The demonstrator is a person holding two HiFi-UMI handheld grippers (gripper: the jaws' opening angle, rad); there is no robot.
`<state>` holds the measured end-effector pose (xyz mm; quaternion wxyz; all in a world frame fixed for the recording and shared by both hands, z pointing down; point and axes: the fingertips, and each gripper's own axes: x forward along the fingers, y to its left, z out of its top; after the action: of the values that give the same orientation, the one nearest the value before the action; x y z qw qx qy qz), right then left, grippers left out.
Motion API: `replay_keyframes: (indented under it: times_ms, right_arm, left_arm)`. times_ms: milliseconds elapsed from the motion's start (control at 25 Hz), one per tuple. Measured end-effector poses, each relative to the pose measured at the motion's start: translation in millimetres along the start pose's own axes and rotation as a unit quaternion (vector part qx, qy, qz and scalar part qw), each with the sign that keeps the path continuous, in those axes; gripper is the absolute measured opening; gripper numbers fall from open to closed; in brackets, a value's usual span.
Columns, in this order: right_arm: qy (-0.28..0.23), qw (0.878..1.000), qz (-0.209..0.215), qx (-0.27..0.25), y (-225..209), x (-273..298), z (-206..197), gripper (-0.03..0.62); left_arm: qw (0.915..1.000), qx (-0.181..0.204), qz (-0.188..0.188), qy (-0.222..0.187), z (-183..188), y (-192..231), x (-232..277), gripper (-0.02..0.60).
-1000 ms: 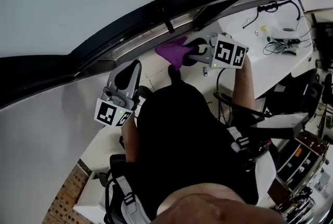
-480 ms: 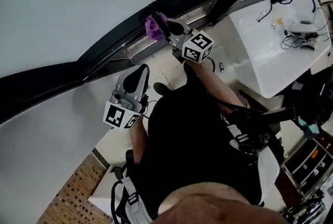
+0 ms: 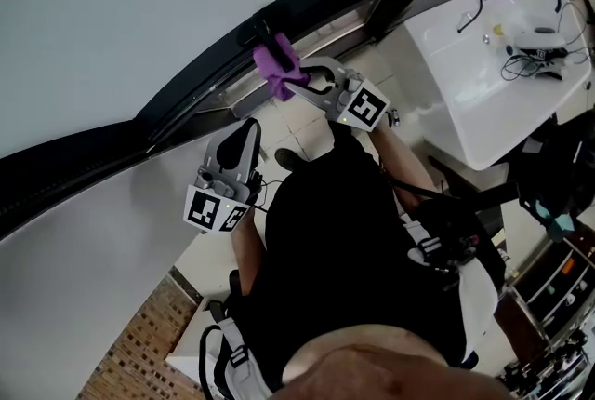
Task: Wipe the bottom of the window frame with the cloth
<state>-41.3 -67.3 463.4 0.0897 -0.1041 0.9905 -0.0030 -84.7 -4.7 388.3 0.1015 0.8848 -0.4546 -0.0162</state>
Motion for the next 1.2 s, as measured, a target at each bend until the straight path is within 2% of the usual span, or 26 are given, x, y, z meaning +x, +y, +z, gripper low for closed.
replay_keyframes:
  times_ms: [80, 120, 160, 200, 280, 360, 400, 480, 680, 760, 840, 920, 1000, 1040, 1200]
  right_arm:
    - [-0.03, 0.992, 0.103, 0.06, 44, -23, 23, 0.073]
    - [-0.047, 0.986, 0.134, 0.089, 56, -36, 38, 0.072]
    - [-0.06, 0.983, 0.138, 0.106, 55, -46, 52, 0.072]
    - [-0.067, 0.985, 0.116, 0.111, 42, -52, 62, 0.074]
    - [-0.067, 0.992, 0.015, 0.103, -14, -47, 76, 0.074]
    - [-0.056, 0.989, -0.089, 0.101, -74, -34, 76, 0.074]
    - [-0.053, 0.985, -0.121, 0.113, -95, -29, 70, 0.074]
    - [-0.05, 0.979, -0.138, 0.138, -117, -13, 62, 0.074]
    - [0.001, 0.982, -0.122, 0.144, -118, 31, 60, 0.074]
    - [0.005, 0.976, -0.147, 0.159, -116, 16, 50, 0.074]
    - [0.039, 0.969, -0.175, 0.17, -108, -8, 13, 0.074]
    - [0.087, 0.974, -0.16, 0.135, -78, -14, -29, 0.074]
    - [0.115, 0.984, -0.127, 0.042, -47, 5, -45, 0.074]
    - [0.118, 0.986, -0.121, -0.005, -41, 19, -43, 0.074]
    - [0.102, 0.977, -0.139, -0.127, -47, 46, -27, 0.074]
  left_arm:
    - [1.0, 0.0, -0.004, 0.002, -1, 0, 7, 0.002]
    - [1.0, 0.0, -0.006, 0.002, -1, -1, 11, 0.002]
    - [1.0, 0.0, -0.008, 0.002, 0, -2, 14, 0.002]
    - [1.0, 0.0, -0.01, 0.001, 0, -3, 17, 0.002]
    - [0.9999, 0.001, -0.012, 0.0, 1, -5, 20, 0.002]
    - [0.9999, 0.003, -0.014, 0.001, 1, -8, 21, 0.002]
    - [0.9999, 0.003, -0.014, 0.003, 0, -9, 19, 0.002]
    - [0.9999, 0.002, -0.01, 0.005, -1, -10, 16, 0.002]
    - [1.0, 0.0, 0.009, -0.001, -2, -5, 6, 0.002]
    - [0.9999, -0.001, 0.015, -0.006, -4, -4, -1, 0.002]
    - [0.9998, -0.005, 0.02, -0.008, -6, 1, -7, 0.002]
    - [0.9996, -0.013, 0.025, -0.004, -8, 8, -12, 0.002]
    - [0.9995, -0.019, 0.026, -0.004, -10, 15, -14, 0.002]
    - [0.9995, -0.019, 0.024, -0.006, -9, 16, -14, 0.002]
    - [0.9999, -0.005, 0.01, -0.003, -6, 5, -7, 0.002]
